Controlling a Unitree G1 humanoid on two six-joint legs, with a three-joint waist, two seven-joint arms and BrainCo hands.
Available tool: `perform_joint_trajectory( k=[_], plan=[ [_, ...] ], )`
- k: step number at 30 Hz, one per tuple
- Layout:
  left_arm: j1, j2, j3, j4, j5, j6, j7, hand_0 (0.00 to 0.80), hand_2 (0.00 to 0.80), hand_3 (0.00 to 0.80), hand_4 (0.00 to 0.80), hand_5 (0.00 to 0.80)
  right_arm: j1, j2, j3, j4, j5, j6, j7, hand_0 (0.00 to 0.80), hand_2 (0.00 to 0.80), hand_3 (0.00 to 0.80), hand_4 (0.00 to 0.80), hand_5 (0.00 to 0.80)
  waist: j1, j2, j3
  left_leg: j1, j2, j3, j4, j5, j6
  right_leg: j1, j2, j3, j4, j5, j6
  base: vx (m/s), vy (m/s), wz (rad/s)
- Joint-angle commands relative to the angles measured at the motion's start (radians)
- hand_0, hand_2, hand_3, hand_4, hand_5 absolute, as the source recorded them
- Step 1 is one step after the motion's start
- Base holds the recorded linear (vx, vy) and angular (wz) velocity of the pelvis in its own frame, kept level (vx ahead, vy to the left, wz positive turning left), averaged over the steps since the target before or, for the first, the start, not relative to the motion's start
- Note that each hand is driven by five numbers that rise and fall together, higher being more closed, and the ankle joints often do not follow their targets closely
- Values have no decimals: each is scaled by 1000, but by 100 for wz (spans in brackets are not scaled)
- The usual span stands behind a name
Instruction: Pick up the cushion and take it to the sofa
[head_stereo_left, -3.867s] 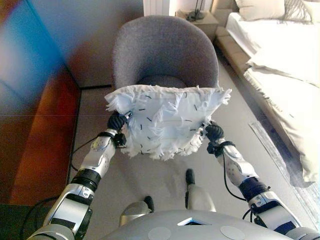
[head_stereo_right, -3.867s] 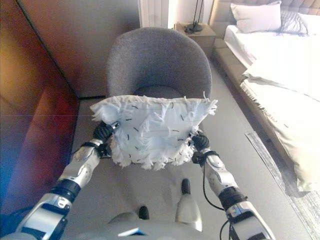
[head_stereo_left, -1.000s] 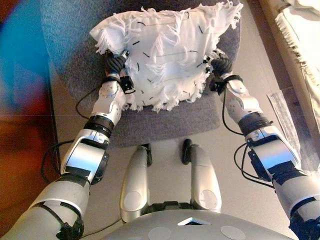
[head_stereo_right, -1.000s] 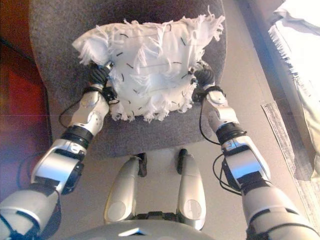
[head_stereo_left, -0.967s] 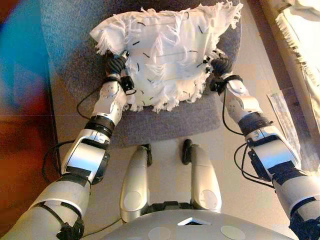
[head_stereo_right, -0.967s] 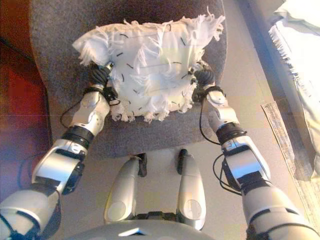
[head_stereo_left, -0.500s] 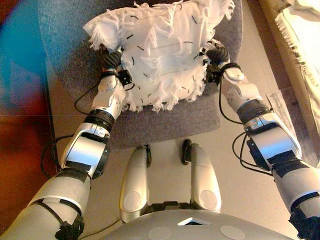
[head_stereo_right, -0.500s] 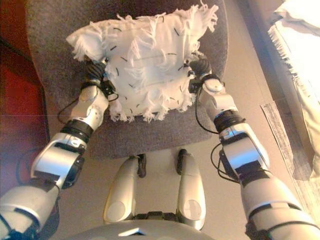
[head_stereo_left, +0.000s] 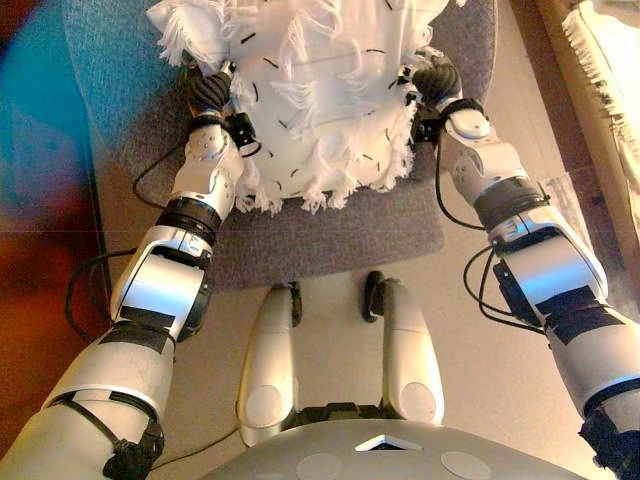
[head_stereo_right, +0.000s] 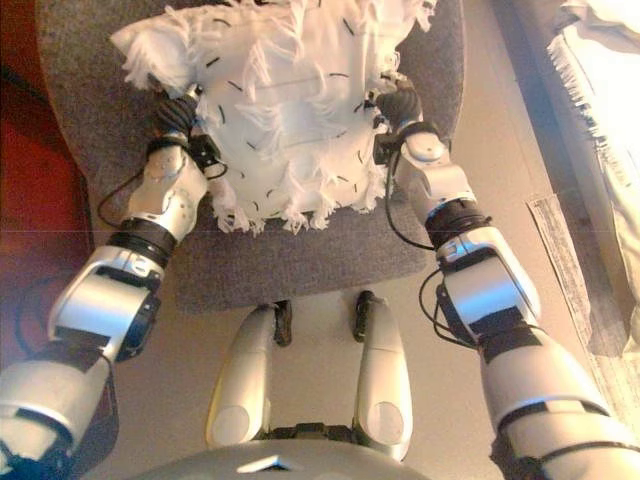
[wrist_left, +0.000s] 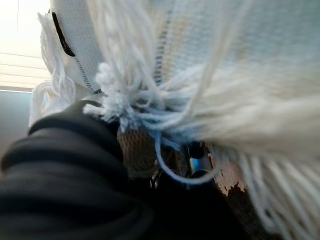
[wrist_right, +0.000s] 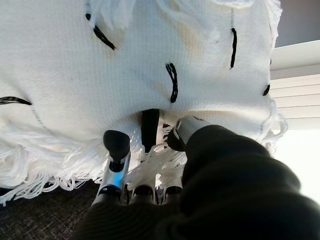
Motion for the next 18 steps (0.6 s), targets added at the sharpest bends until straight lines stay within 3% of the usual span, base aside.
perform_joint_trajectory(
  k=[1,7,10,11,12,13,18],
  plan=[
    [-159,-13,-45,-95,53,-135,-8,800,800,800,800,800,-122,51,40,-70,23,-63,22,800,800,800,800,800,17,35,-51,3,24,-17,26,-42,-39,77,-21,17,-110,57,32,83,-25,0],
    [-137,-14,-55,-53,33,-94,-53,800,800,800,800,800,-106,49,39,-29,17,-32,43,800,800,800,800,800,16,32,-60,-9,31,-18,51,-49,-42,66,-25,19,-84,49,30,82,-9,4],
    [-139,-18,-52,-24,-19,-3,-94,800,800,800,800,800,-106,55,39,15,13,14,60,800,800,800,800,800,14,33,-61,-21,35,-18,64,-50,-41,53,-29,21,-72,50,29,54,5,6],
    [-143,-18,-52,-4,-13,23,-102,800,800,800,800,800,-111,57,41,42,-6,20,64,417,417,417,417,417,13,34,-61,-25,37,-17,68,-48,-41,48,-29,22,-67,51,30,0,0,0],
    [-145,-18,-53,1,-12,24,-105,718,718,718,718,718,-114,57,43,49,-11,20,64,147,147,147,147,147,12,34,-62,-27,38,-16,68,-47,-41,45,-29,23,-65,51,30,0,0,0],
    [-149,-12,-58,12,-14,35,-98,0,0,0,0,0,-116,50,49,69,-11,15,68,0,0,0,0,0,10,34,-63,-25,40,-14,63,-44,-41,45,-29,23,-67,52,30,0,0,0],
    [-171,22,-73,63,9,22,-71,0,0,0,0,0,-118,37,45,112,-13,-23,23,0,0,0,0,0,6,35,-67,-6,45,-6,61,-51,-43,64,-34,21,-71,47,33,38,17,1]
  ],
)
